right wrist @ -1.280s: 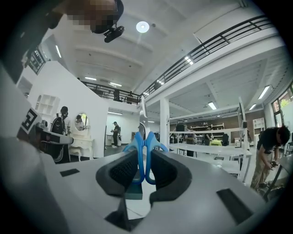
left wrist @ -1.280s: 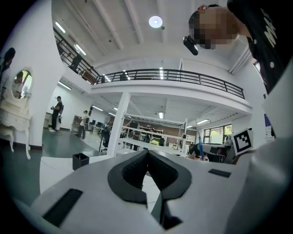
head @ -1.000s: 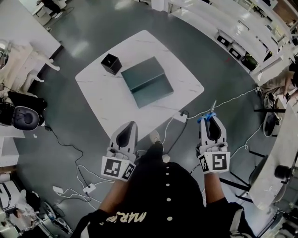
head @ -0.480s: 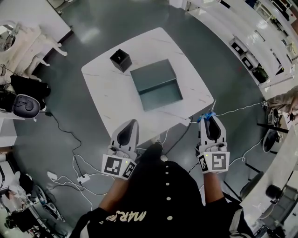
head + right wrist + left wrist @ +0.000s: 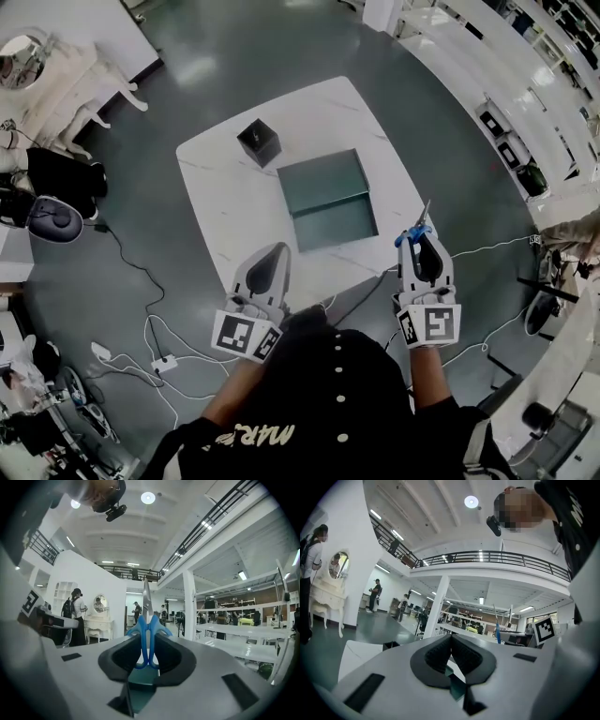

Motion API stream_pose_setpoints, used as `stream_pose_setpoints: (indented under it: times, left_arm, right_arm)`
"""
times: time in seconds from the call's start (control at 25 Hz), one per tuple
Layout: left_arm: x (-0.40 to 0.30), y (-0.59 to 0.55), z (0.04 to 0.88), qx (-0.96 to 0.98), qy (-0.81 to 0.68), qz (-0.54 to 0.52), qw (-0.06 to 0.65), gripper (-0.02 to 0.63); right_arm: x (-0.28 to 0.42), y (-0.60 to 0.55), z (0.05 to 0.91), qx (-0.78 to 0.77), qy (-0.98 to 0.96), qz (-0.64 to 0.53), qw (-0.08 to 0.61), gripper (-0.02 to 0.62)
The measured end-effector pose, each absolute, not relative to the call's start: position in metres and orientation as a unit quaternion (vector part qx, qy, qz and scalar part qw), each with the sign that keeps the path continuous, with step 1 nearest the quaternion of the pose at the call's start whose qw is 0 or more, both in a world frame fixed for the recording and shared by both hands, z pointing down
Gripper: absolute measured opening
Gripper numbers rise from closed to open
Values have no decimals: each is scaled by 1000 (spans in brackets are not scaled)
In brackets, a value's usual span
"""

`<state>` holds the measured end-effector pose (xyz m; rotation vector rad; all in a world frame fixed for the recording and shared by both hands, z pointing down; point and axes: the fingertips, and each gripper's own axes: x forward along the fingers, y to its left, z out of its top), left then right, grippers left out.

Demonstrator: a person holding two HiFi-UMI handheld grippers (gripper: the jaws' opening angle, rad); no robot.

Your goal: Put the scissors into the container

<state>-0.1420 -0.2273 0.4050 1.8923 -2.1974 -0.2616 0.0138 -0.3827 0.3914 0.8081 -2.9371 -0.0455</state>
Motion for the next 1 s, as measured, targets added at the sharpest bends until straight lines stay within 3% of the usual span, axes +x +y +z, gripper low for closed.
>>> stream_pose_setpoints:
  times: [0.56, 1.0]
  left_arm:
    - [-175, -243, 404, 619, -771, -84, 127, 26]
    - [-158, -261, 403, 574, -803, -90, 130, 26]
  right_arm:
    - [-32, -413, 391, 225, -972, -19, 60, 103]
    - [-53, -431, 413, 129, -987, -27, 96, 103]
